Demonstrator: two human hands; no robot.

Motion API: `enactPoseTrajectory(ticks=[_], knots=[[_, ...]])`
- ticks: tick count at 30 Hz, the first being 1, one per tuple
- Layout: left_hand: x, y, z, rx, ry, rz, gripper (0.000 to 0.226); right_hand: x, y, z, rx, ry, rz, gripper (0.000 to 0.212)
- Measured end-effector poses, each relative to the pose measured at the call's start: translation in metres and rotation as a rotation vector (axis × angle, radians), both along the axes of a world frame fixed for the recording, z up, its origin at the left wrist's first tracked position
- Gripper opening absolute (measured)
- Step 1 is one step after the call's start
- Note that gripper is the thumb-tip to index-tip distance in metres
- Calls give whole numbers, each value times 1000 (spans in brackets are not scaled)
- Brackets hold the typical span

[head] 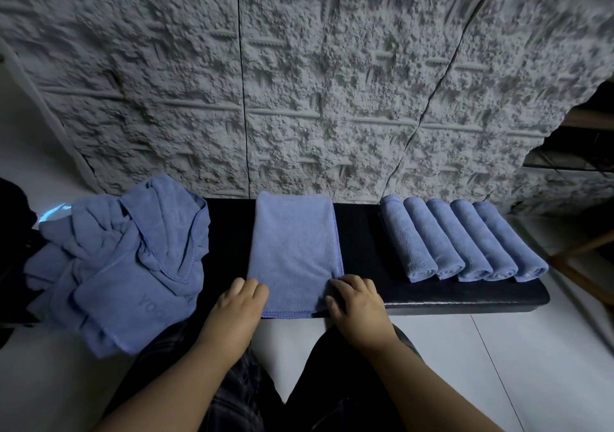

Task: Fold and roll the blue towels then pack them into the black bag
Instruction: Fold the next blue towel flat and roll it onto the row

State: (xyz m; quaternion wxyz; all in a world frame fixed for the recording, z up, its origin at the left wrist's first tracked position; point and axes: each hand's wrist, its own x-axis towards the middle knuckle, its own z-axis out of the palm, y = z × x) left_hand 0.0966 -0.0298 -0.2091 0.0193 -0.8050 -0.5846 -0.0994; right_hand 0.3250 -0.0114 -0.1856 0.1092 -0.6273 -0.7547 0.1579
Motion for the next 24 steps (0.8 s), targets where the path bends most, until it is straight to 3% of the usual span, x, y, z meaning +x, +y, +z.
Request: enactPoseTrajectory(ticks=[4, 8, 11, 15, 24], knots=[[-2, -1, -6, 11, -41, -6, 54, 0, -1, -1, 4, -50, -20, 74], [-9, -3, -7, 17, -140, -21, 40, -6, -4, -1, 157, -115, -13, 44], [-7, -5, 2, 73, -192, -14, 32, -16, -5, 0, 285, -43, 178, 34], [0, -3, 10, 97, -224, 15, 33, -32, -6, -10, 223, 27, 414, 38], [-6, -4, 5, 13, -433, 111, 16, -20, 3, -18, 279, -59, 250, 21]])
